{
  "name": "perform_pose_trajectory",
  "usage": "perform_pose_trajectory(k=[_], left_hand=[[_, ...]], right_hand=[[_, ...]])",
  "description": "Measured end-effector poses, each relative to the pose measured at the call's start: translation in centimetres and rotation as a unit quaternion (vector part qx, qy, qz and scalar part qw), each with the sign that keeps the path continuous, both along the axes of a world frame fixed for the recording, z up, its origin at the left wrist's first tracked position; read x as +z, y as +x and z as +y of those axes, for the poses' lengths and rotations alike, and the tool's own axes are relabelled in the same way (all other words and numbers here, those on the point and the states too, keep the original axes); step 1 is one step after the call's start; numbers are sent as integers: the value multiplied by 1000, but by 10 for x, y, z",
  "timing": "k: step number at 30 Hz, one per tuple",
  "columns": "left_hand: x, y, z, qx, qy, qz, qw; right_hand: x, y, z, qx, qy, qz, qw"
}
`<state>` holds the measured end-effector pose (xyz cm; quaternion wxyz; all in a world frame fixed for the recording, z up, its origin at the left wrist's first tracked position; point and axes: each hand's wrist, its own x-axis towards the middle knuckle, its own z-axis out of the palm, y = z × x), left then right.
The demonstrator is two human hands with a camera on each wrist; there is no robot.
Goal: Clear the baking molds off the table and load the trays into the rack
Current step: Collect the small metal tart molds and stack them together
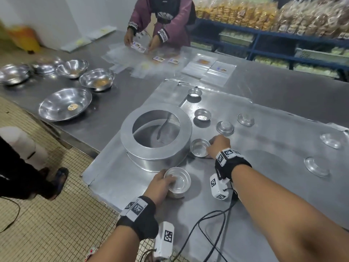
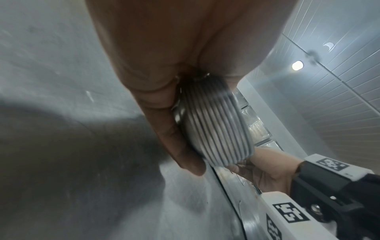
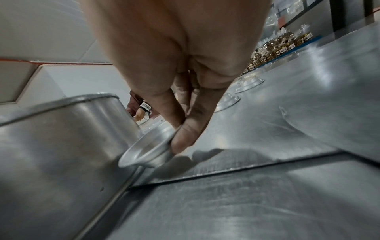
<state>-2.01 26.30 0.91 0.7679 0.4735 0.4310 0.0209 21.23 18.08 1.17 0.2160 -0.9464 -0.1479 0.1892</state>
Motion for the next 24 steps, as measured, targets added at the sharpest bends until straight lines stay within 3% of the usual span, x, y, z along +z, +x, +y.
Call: perform_pose_trajectory(k=[5, 10, 14, 24], left_hand=[[3, 3, -2, -3, -2, -6, 1000], [3, 7, -2, -30, 50, 1, 998], [9, 8, -6, -44, 24, -13, 999], [16, 5, -14, -95, -26, -55, 994]], right_hand=[[14, -18, -17, 14, 44, -3, 999], [32, -45, -36, 7, 148, 57, 987], [49, -70, -50, -13, 213, 87, 973], [57, -114, -64, -13, 213, 80, 974]])
